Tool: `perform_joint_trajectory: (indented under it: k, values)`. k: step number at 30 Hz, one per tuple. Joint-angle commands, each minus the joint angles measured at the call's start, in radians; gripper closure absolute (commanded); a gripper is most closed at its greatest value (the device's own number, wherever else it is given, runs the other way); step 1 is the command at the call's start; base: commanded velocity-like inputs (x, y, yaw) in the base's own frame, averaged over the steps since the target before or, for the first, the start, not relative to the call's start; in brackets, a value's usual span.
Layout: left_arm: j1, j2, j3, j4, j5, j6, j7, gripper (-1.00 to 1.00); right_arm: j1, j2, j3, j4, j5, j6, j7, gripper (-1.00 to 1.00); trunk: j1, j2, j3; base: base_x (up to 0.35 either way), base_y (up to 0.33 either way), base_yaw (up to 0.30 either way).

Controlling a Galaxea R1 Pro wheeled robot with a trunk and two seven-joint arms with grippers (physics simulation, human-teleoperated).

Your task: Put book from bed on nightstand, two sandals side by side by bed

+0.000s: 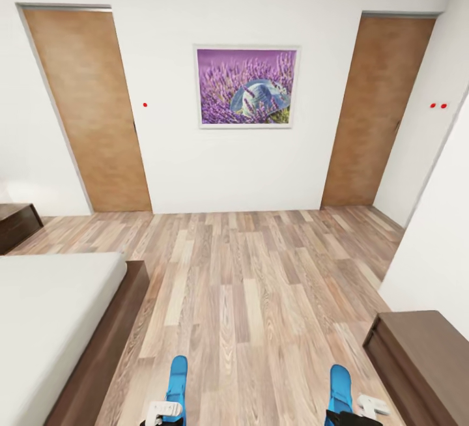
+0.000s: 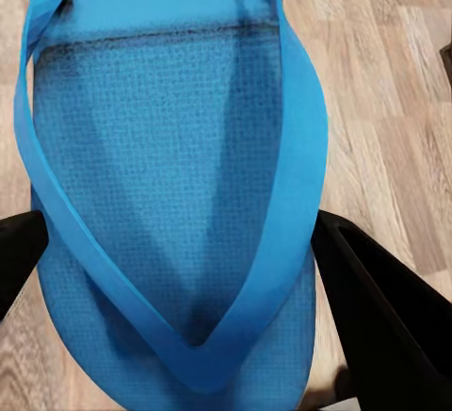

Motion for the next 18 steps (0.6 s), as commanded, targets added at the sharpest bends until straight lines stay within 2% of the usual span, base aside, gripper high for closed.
perform_joint_trajectory:
  k: [1,6,18]
  values:
    - [-0.001,0.000,-0.005,0.001,0.011,-0.002,-0.003,1.00,-0.001,-0.001,0.007,0.000,-0.010,-0.001,0.003,1.00,0.001,-0.001,-0.001,0.307,0.000,0.228]
    - [-0.001,0.000,-0.005,0.001,0.011,-0.002,-0.003,1.00,-0.001,-0.001,0.007,0.002,-0.009,-0.001,-0.001,1.00,0.001,-0.001,-0.002,0.315,0.000,0.105]
    - [-0.001,-0.001,-0.005,0.001,0.011,-0.002,-0.003,1.00,-0.001,-0.001,0.007,0.001,-0.009,-0.001,-0.002,1.00,0.001,-0.001,-0.002,0.325,0.000,0.007]
